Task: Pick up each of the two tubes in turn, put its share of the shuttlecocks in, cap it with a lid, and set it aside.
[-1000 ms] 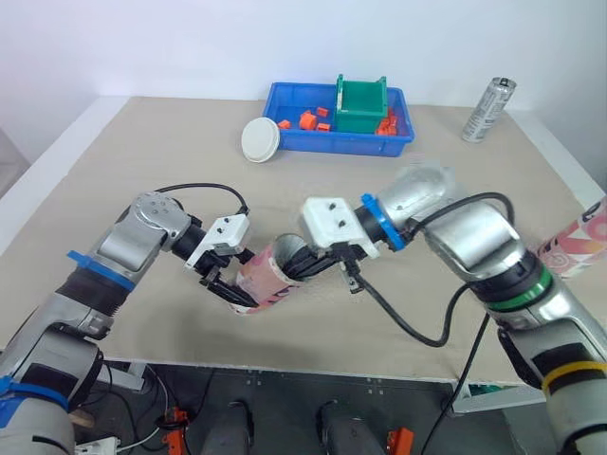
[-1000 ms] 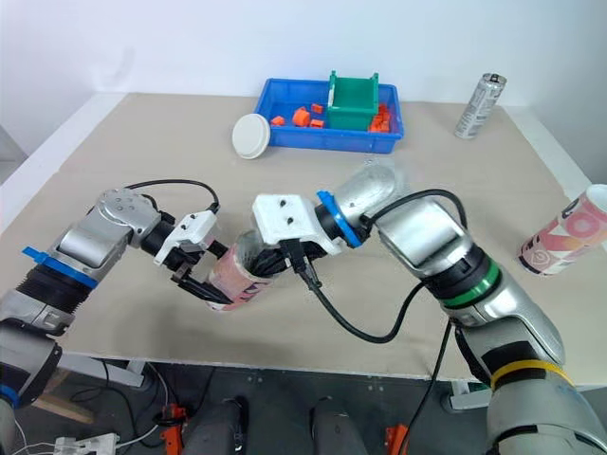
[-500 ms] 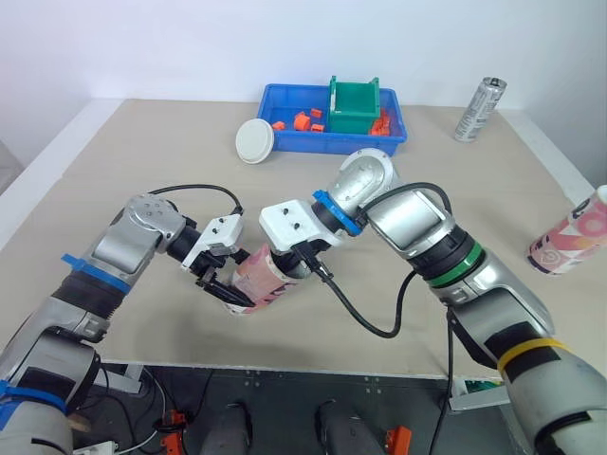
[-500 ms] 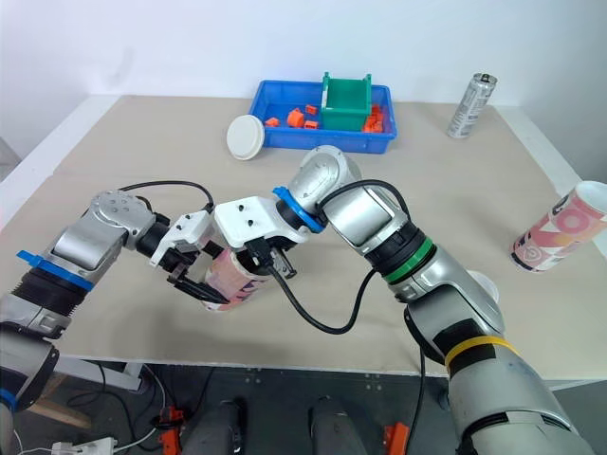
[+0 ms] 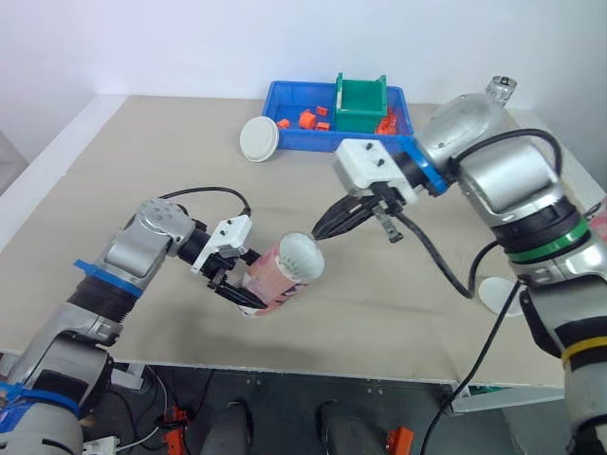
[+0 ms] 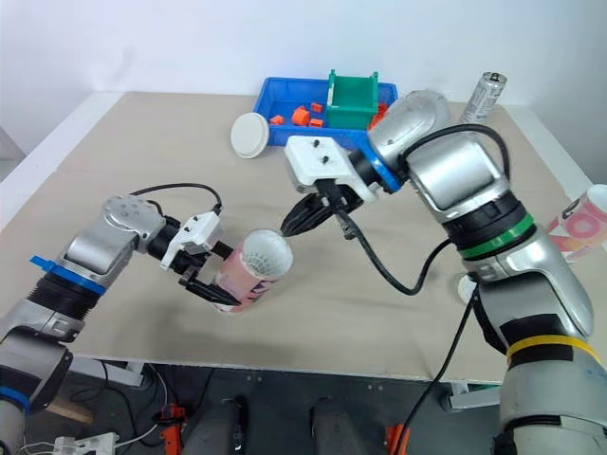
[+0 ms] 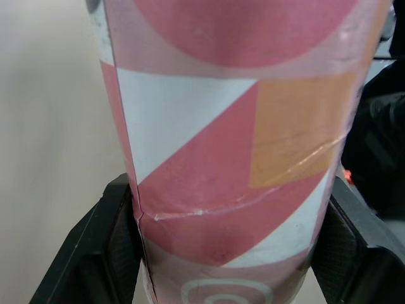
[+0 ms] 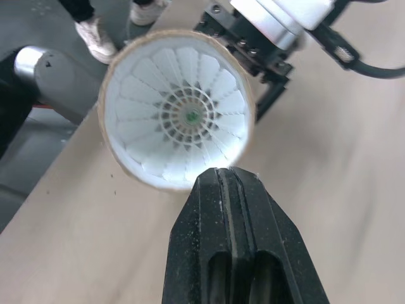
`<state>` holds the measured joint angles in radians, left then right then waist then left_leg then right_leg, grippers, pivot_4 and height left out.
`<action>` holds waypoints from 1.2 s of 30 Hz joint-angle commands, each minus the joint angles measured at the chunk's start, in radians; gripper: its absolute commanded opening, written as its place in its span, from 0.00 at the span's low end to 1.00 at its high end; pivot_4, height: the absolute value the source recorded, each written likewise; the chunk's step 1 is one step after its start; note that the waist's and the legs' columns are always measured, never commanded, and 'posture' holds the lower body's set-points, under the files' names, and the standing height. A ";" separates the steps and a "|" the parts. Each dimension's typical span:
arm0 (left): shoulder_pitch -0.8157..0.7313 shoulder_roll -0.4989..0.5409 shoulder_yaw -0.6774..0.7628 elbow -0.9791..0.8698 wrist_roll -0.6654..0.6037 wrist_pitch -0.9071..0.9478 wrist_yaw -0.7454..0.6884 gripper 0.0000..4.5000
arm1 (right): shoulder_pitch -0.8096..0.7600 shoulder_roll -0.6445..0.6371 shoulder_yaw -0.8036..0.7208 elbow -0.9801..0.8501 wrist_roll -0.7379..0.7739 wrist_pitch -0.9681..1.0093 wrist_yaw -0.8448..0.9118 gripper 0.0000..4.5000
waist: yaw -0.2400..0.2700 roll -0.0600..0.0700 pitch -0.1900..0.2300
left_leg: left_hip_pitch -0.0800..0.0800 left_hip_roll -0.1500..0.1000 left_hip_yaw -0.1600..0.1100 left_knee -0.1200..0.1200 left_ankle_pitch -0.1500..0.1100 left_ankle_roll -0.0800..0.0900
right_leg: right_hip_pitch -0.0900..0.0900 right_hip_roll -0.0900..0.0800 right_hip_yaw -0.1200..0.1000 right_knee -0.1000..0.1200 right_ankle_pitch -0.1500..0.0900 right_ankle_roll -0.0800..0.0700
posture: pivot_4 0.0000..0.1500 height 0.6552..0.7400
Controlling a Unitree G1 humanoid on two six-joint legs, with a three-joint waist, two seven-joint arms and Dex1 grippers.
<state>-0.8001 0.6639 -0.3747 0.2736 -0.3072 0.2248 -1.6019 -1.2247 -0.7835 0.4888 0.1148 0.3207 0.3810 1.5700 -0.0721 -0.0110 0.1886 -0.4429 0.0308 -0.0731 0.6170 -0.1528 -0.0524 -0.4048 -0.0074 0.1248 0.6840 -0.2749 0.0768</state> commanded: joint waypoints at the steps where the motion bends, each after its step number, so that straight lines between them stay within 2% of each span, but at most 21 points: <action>1: 0.008 -0.052 0.096 -0.046 -0.059 -0.027 0.044 0.73 | 0.065 -0.075 -0.150 -0.041 0.019 0.010 -0.023 0.01 | 0.002 -0.001 0.001 | -0.001 0.000 0.000 0.000 0.000 0.000 | 0.000 0.000 0.000 0.000 0.000 0.000 | 1.00 0.96; 4: 0.030 -0.140 0.161 -0.074 -0.111 -0.059 0.104 0.73 | 0.185 -0.149 -0.273 -0.025 -0.017 0.061 -0.170 0.01 | 0.010 -0.002 0.001 | -0.002 -0.001 0.000 0.000 0.000 0.000 | 0.000 -0.001 0.000 -0.001 0.000 0.000 | 1.00 0.96; 6: 0.057 -0.184 0.165 -0.093 -0.122 -0.060 0.122 0.73 | 0.270 -0.216 -0.303 -0.003 -0.071 0.073 -0.218 0.15 | 0.016 -0.002 0.001 | -0.003 -0.002 0.000 0.001 0.000 0.000 | -0.001 -0.002 0.001 -0.001 0.001 0.000 | 1.00 0.96; 7: 0.065 -0.210 0.165 -0.085 -0.118 -0.072 0.137 0.73 | 0.310 -0.249 -0.303 0.009 -0.101 0.054 -0.222 0.19 | 0.019 -0.001 0.001 | -0.003 -0.002 0.001 0.001 0.000 0.000 | -0.001 -0.002 0.001 -0.001 0.001 0.000 | 1.00 0.96; 11: 0.079 -0.310 0.154 -0.001 -0.077 -0.131 0.191 0.73 | 0.406 -0.332 -0.299 0.089 -0.158 0.047 -0.203 0.59 | 0.023 -0.001 0.002 | -0.002 -0.002 0.001 0.001 0.000 0.000 | -0.001 -0.002 0.001 -0.001 0.001 0.000 | 1.00 0.96; 13: 0.077 -0.365 0.142 0.062 -0.050 -0.165 0.219 0.73 | 0.440 -0.368 -0.289 0.163 -0.178 0.046 -0.158 0.82 | 0.024 0.000 0.002 | -0.002 -0.002 0.002 0.001 0.000 0.000 | -0.001 -0.002 0.001 -0.001 0.001 0.001 | 1.00 0.96; 18: 0.060 -0.501 0.100 0.222 0.028 -0.250 0.271 0.73 | 0.391 -0.349 -0.273 0.448 -0.261 -0.039 -0.147 0.82 | 0.020 0.000 0.002 | 0.000 -0.002 0.004 0.003 0.000 0.000 | 0.001 -0.002 0.004 -0.002 0.003 0.003 | 1.00 0.96; 26: 0.033 -0.569 0.100 0.417 0.119 -0.365 0.349 0.73 | 0.268 -0.314 -0.251 0.774 -0.373 -0.163 -0.118 0.82 | 0.012 0.001 0.002 | 0.002 -0.003 0.005 0.002 0.000 0.000 | 0.002 -0.001 0.006 -0.002 0.004 0.005 | 1.00 0.96; 36: 0.059 -0.569 0.108 0.423 0.124 -0.381 0.336 0.73 | 0.282 -0.308 -0.221 0.900 -0.502 -0.267 -0.123 0.82 | -0.002 0.001 0.002 | 0.004 -0.003 0.006 0.003 0.002 -0.004 | 0.005 -0.002 0.008 -0.003 0.005 0.007 | 1.00 0.96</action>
<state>-0.7587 0.0826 -0.2601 0.6897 -0.2084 -0.1681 -1.2694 -0.9414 -1.0795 0.2711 1.0082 -0.1621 0.1356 1.4543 -0.0745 -0.0099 0.1901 -0.4381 0.0273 -0.0675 0.6196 -0.1503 -0.0563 -0.3995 -0.0090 0.1328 0.6813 -0.2696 0.0839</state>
